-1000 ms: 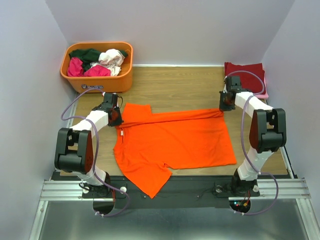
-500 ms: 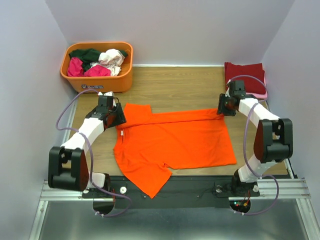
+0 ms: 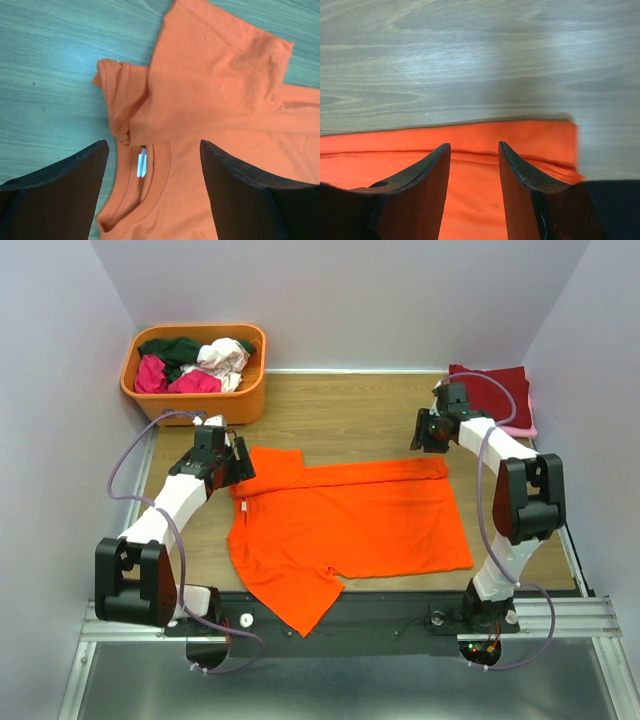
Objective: Fold and stack the t-shirts
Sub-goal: Fold the tshirt
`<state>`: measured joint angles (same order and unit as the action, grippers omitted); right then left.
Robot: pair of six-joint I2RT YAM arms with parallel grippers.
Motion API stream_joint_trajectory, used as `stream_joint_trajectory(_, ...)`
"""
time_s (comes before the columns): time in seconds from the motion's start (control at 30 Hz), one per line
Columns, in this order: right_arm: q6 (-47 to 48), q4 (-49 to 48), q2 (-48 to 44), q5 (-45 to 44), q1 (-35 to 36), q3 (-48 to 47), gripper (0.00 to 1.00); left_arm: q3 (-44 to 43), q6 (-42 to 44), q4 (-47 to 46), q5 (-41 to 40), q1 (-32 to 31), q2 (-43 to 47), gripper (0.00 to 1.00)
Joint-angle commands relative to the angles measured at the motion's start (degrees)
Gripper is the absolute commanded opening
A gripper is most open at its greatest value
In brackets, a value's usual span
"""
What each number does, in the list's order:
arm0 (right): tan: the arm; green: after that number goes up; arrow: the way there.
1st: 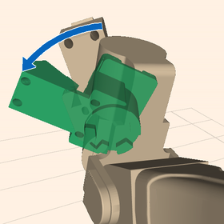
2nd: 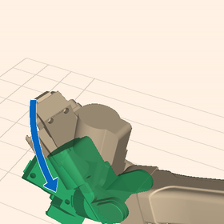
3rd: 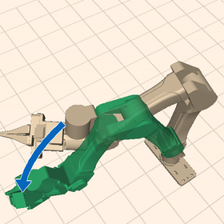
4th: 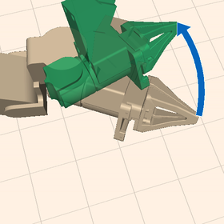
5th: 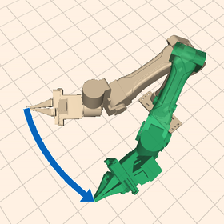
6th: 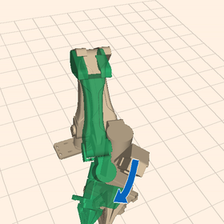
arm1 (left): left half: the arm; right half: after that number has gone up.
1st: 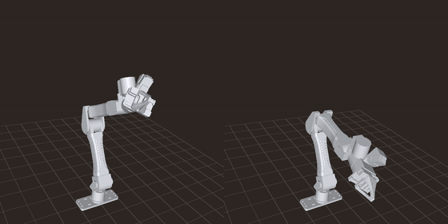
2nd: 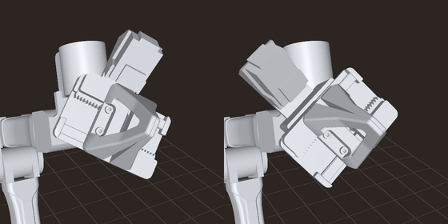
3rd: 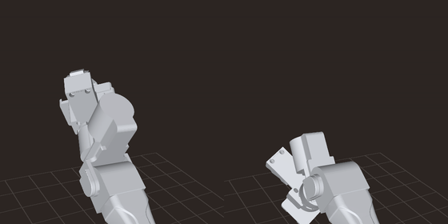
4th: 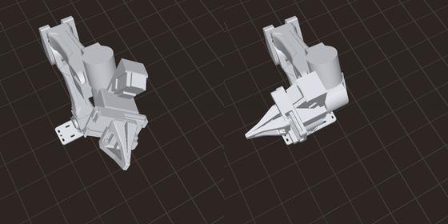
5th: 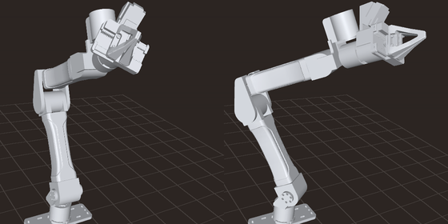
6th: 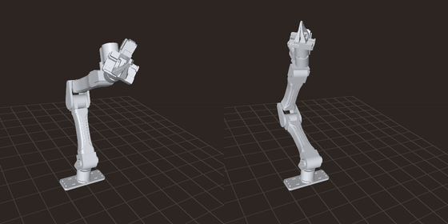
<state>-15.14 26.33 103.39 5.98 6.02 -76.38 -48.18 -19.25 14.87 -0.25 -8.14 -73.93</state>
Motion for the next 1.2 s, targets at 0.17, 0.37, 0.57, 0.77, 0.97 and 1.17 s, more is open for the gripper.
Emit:
stream_joint_trajectory(0.17,-1.1,-2.7,6.3,8.2,8.3,-10.0,0.51,-14.5,6.3,-4.4,-1.9,-0.2,-13.3,0.85)
stream_joint_trajectory(0.37,-4.4,-9.0,13.4,16.5,14.8,-16.6,0.53,-22.4,8.8,-4.9,-0.7,-0.7,-24.1,0.76)
stream_joint_trajectory(0.57,-9.0,-14.4,23.8,20.8,20.2,-26.6,0.57,-25.9,9.2,-6.6,-0.8,-1.0,-30.5,0.70)
stream_joint_trajectory(0.77,-12.2,-16.0,30.0,23.4,23.7,-33.3,0.59,-27.7,10.3,-7.7,-1.6,-1.1,-34.9,0.70)
stream_joint_trajectory(0.97,-13.2,-16.8,32.8,24.8,26.0,-34.3,0.59,-29.0,11.1,-8.2,-1.7,-1.1,-37.0,0.70)
stream_joint_trajectory(1.17,-14.1,-17.7,34.8,24.8,26.6,-35.1,0.59,-30.0,11.4,-8.2,-1.2,-1.2,-38.2,0.68)
